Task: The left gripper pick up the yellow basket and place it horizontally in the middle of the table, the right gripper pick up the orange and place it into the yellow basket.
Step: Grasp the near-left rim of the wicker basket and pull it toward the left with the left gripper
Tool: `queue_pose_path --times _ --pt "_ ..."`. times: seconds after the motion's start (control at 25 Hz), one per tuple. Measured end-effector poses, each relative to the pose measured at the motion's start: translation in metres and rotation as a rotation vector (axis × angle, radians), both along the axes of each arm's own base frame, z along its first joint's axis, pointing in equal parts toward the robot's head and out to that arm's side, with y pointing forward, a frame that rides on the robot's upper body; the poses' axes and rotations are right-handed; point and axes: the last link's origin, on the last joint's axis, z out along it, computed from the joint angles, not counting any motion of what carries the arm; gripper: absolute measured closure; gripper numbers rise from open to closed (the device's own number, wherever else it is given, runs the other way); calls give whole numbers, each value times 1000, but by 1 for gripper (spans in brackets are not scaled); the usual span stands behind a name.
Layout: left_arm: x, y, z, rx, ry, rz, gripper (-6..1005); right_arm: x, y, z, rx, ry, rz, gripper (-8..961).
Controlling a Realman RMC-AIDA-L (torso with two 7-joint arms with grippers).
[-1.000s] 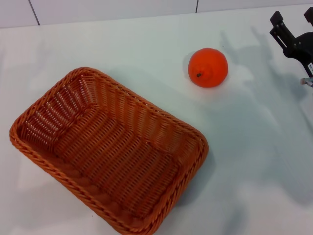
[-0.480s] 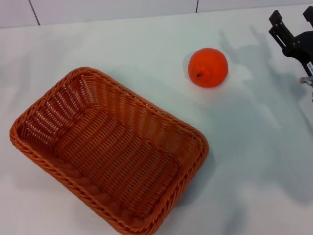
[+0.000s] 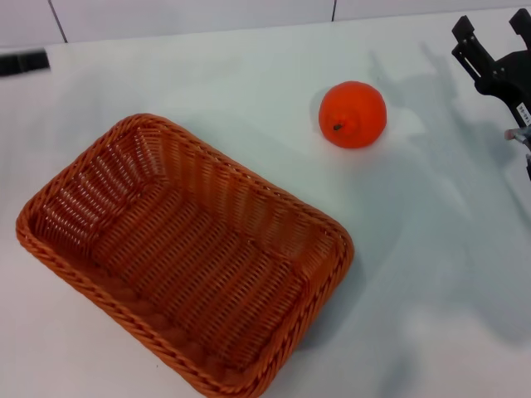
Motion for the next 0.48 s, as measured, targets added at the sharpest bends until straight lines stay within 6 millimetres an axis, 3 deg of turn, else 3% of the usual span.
queue_pose_path --times 0.2,0.48 --pt "4 -1 -4 -157 191 -21 96 -1 1 0 0 -1 3 22" --pt "8 -9 -28 -269 363 -71 96 -1 1 0 -4 7 4 23"
